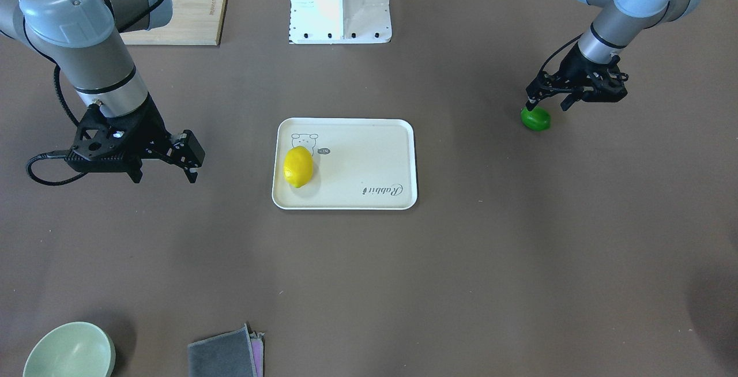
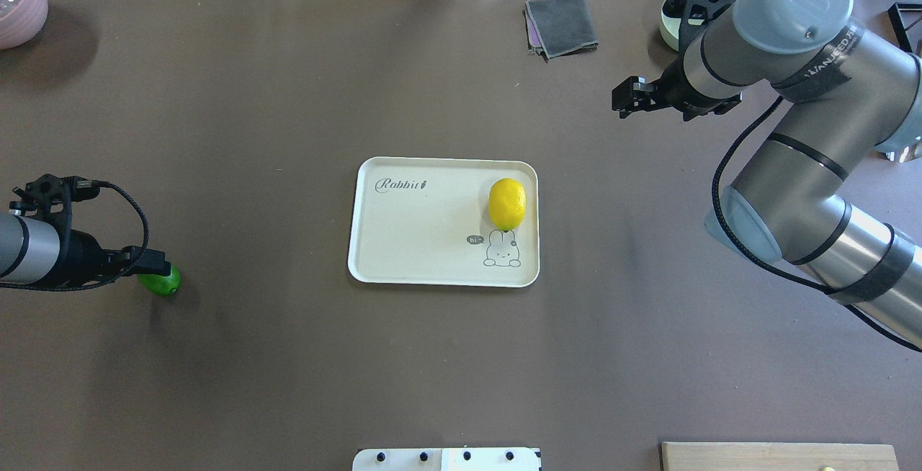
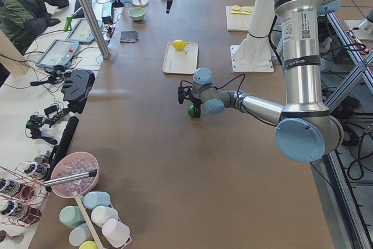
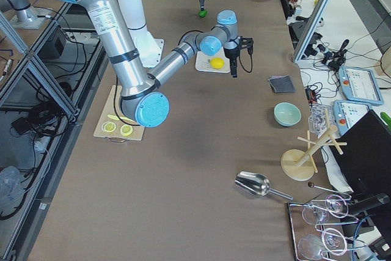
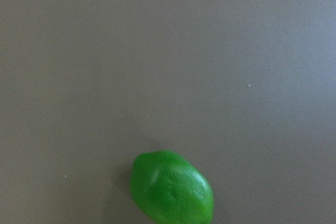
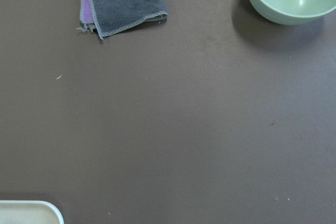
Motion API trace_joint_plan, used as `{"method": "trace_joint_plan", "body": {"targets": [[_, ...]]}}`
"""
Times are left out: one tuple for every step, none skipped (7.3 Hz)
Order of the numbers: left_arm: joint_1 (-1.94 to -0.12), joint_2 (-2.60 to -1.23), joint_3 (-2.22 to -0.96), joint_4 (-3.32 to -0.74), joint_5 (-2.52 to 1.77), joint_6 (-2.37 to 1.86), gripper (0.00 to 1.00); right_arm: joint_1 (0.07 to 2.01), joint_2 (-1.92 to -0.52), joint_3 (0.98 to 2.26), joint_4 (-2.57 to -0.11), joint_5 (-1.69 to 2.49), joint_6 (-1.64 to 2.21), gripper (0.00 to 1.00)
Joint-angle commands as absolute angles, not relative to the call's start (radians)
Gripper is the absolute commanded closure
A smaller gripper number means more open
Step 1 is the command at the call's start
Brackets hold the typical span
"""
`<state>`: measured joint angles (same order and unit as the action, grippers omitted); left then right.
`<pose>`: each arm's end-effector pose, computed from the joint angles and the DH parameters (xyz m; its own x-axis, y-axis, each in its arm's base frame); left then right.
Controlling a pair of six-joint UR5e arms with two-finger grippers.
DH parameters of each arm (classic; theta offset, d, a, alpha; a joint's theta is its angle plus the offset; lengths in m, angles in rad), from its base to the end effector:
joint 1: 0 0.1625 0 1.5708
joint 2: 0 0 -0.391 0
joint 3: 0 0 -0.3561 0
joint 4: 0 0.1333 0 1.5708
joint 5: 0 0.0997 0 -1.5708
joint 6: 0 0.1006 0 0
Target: Place all lemons on tray
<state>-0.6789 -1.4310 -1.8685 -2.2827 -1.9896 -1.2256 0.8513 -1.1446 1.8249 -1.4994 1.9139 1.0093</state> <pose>0.2780 -0.3430 0.4768 0.5846 -0.0745 -0.8079 0.1424 0.9897 0.0118 -0.3048 -0.4988 0.2957 0.7040 0.0427 0.7089 -0.2151 0.9641 0.1556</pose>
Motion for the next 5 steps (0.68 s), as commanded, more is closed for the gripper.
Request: {"method": "trace_joint_plan", "body": {"targets": [[-0.673,-1.462,-1.864,-2.272,-1.982,-1.224,0.02,0.851,-1.152,1.825,-1.497,1.911,1.008,0.0],[-0.675,-1.469,-1.853,-2.261,-1.98,-1.209,0.02,0.851,-1.155,1.825,-1.497,1.911,1.006,0.0],[-0.687,-1.47,-1.844,-2.223,-1.979,-1.039,0.02,0.851,-1.158,1.825,-1.497,1.911,1.006,0.0],[-0.695,-1.46,-1.845,-2.211,-1.962,-0.966,0.02,0.851,-1.158,1.827,-1.497,1.911,1.009,0.0],[-0.695,-1.46,-1.845,-2.21,-1.96,-0.966,0.02,0.851,-1.16,1.83,-1.497,1.911,1.011,0.0]]}}
